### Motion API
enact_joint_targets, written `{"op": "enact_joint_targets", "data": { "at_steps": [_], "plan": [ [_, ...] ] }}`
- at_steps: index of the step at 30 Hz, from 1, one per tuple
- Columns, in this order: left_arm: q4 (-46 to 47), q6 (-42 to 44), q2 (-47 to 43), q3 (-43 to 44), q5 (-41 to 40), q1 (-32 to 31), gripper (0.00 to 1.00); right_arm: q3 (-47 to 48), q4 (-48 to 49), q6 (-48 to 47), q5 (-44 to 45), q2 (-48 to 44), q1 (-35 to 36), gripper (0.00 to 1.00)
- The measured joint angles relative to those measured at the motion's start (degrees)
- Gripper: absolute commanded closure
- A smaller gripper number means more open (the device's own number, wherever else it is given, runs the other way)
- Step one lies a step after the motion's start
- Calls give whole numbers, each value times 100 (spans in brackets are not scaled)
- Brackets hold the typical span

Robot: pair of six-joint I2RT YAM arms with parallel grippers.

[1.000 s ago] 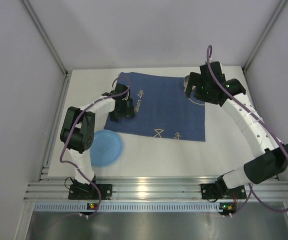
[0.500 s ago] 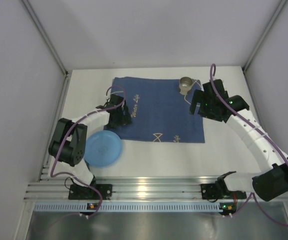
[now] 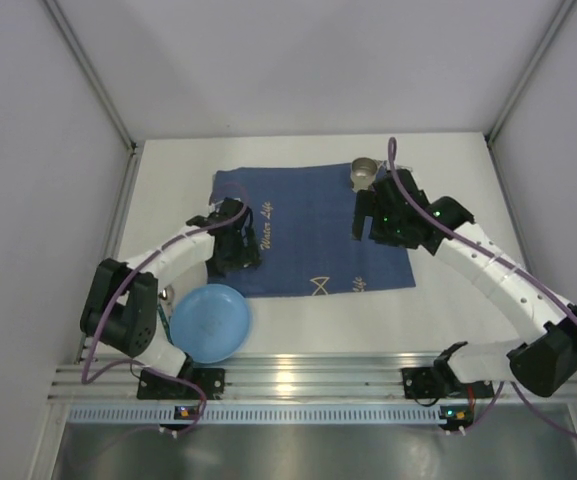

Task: Set the dinner table for one person

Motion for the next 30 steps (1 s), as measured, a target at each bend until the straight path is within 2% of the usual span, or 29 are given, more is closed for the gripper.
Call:
{"op": "enact_joint_targets", "data": {
  "at_steps": [4, 8, 11, 16, 21, 23, 27, 28, 30],
  "plan": [
    [-612, 11, -374, 927, -190, 0, 10, -2, 315, 98, -236, 304, 658, 0],
    [-944, 39, -826, 1821, -566, 24, 9, -4, 1145, 203, -1156, 925, 1403, 0],
    [-1298, 37, -1141, 2201, -1051, 107, 7, 133, 1639, 278, -1906, 1786, 1856, 0],
    [-1904, 33, -1534, 2253, -1598, 334, 7, 909, 1956, 297, -2782, 3532, 2485, 2],
    [-2197, 28, -1932, 1917, -1692, 461, 7, 1366, 1987, 361, -3202, 4325, 2741, 8],
    [-2297, 28, -2070, 1834, -1705, 485, 7, 1526, 1993, 363, -3289, 4529, 2776, 12],
    [-2411, 28, -2304, 1735, -1746, 492, 7, 1875, 2006, 391, -3368, 4861, 2787, 31],
    [-2426, 28, -2350, 1711, -1751, 492, 7, 1932, 2033, 396, -3373, 4924, 2796, 43],
    [-2470, 28, -2417, 1674, -1766, 492, 7, 1971, 2072, 393, -3381, 5007, 2811, 59]
  ]
}}
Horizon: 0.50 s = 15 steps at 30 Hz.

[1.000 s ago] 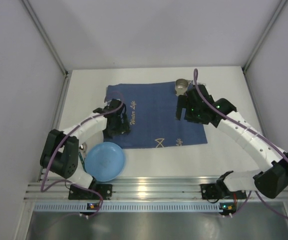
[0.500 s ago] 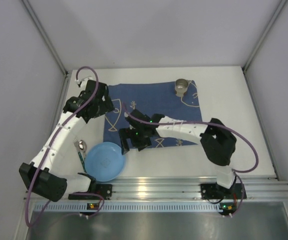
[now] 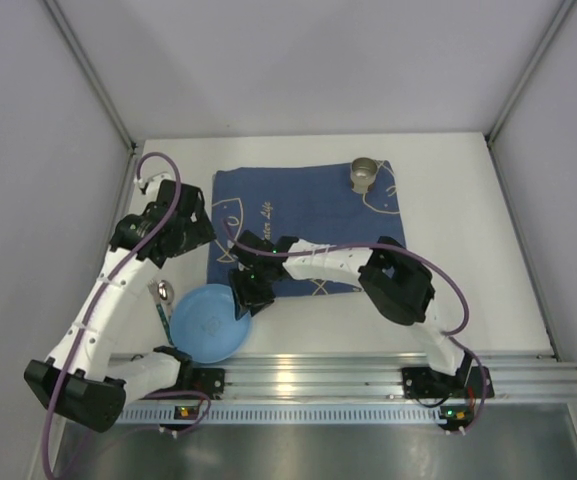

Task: Set the dinner table for one person

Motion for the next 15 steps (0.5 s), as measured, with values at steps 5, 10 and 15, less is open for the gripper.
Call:
{"op": "enact_joint_targets", "data": {
  "at_steps": [5, 10, 15],
  "plan": [
    [-50, 0, -59, -105, -4, 2, 7, 37, 24, 42, 22, 146, 55, 100],
    [-52, 0, -59, -144, 4, 2, 7, 50, -26, 20, 144, 146, 101, 100],
    [-55, 0, -59, -142, 0, 2, 7, -22, -170, -61, 391, -190, 90, 100]
  ]
}}
